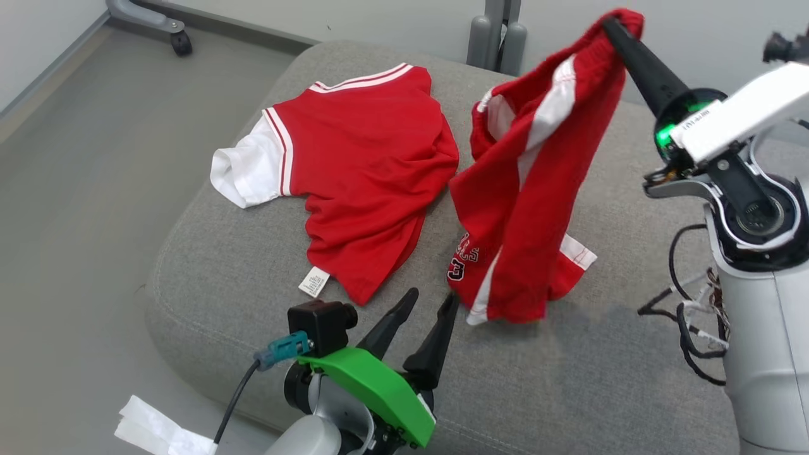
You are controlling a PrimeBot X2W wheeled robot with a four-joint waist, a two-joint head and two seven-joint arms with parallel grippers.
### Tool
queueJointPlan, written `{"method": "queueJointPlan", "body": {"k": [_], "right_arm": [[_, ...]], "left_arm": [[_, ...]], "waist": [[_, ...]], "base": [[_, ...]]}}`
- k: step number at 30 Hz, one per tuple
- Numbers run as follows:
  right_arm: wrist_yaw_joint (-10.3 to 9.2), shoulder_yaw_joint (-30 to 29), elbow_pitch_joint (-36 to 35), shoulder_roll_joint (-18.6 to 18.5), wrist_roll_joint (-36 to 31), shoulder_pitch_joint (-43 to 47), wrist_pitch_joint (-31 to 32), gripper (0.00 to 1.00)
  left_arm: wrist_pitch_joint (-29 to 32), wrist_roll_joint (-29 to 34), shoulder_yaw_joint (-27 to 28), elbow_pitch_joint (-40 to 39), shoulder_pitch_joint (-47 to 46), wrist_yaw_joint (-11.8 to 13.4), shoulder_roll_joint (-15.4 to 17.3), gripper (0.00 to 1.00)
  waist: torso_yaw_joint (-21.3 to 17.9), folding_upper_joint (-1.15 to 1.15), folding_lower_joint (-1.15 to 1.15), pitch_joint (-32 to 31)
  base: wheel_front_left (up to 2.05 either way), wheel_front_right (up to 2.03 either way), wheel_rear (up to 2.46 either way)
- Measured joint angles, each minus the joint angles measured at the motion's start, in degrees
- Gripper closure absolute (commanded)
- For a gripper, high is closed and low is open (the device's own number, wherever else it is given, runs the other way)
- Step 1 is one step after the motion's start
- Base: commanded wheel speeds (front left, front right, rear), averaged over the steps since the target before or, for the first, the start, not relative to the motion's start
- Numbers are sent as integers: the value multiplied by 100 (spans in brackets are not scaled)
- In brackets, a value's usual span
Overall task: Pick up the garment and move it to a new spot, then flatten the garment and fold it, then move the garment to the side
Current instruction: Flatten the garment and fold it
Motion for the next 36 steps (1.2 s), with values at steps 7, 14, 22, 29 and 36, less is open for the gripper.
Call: {"method": "queueJointPlan", "body": {"k": [7, 14, 22, 29, 36], "right_arm": [[1, -1259, 481, -87, 112, 1202, -509, 100], [2, -2444, 998, 48, 92, 2514, -990, 100], [2, -2688, 1072, 399, 521, 2810, -1287, 100], [2, -2622, 1105, 387, 488, 2723, -1456, 100], [2, -2504, 1071, 346, 110, 2724, -1695, 0]], "left_arm": [[47, 1, 54, -18, 293, 8, 166, 0], [229, 8, -91, -208, 303, 8, 187, 0], [325, 64, -111, -378, 300, 19, 188, 0], [331, 151, -30, -393, 297, 25, 290, 0], [387, 271, -81, -350, 274, 25, 280, 0]], "waist": [[-180, 0, 0, -146], [-653, 0, 0, -77], [-1301, 0, 0, 193], [-1807, 0, 0, 448], [-2067, 0, 0, 712]], "base": [[0, 0, 0], [0, 0, 0], [0, 0, 0], [0, 0, 0], [0, 0, 0]]}}
